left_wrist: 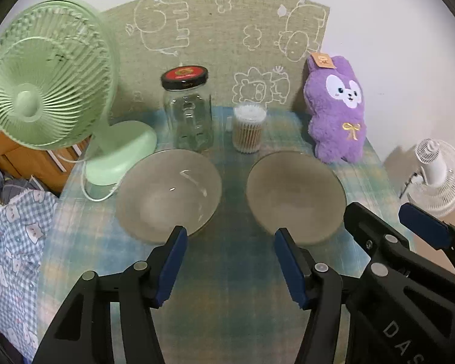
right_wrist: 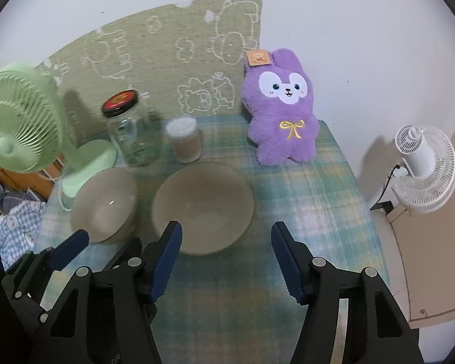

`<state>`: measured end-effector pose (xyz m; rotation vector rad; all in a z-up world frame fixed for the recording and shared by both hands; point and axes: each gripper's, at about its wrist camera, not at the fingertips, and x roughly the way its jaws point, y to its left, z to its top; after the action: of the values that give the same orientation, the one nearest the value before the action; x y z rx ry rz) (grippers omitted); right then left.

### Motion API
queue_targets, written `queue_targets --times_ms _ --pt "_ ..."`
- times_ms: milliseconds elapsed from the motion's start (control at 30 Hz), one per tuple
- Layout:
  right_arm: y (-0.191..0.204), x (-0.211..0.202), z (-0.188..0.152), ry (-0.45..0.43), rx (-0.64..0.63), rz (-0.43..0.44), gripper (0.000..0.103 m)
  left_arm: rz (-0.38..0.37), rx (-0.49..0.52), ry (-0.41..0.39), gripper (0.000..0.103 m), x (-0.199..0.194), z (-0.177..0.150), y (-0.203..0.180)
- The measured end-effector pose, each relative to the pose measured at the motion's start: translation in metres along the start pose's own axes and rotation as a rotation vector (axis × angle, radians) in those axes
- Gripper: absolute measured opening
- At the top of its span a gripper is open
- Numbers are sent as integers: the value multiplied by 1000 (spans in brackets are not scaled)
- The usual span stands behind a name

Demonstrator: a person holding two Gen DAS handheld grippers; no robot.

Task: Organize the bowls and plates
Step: 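Move both grippers to the cream bowl beside the cotton-swab tub, then close both grippers on the rim of that cream bowl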

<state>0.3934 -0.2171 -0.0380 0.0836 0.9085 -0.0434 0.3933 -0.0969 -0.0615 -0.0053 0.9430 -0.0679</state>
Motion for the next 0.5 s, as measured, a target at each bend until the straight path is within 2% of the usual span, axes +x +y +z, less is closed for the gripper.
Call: queue_targets --times_ms 67,167,267,333,500 --pt "-6 13 6 13 -4 1 61 22 -12 19 50 13 5 -8" --pt "-17 34 11 40 -5 21 57 57 -21 40 48 33 11 -18" --pt "-24 52 15 68 -6 32 52 72 -36 69 42 49 12 -23" --pt "-28 64 17 81 -11 34 44 79 -41 83 38 59 13 -27" --pt "-31 86 22 103 -12 59 44 84 -46 92 30 77 17 -34"
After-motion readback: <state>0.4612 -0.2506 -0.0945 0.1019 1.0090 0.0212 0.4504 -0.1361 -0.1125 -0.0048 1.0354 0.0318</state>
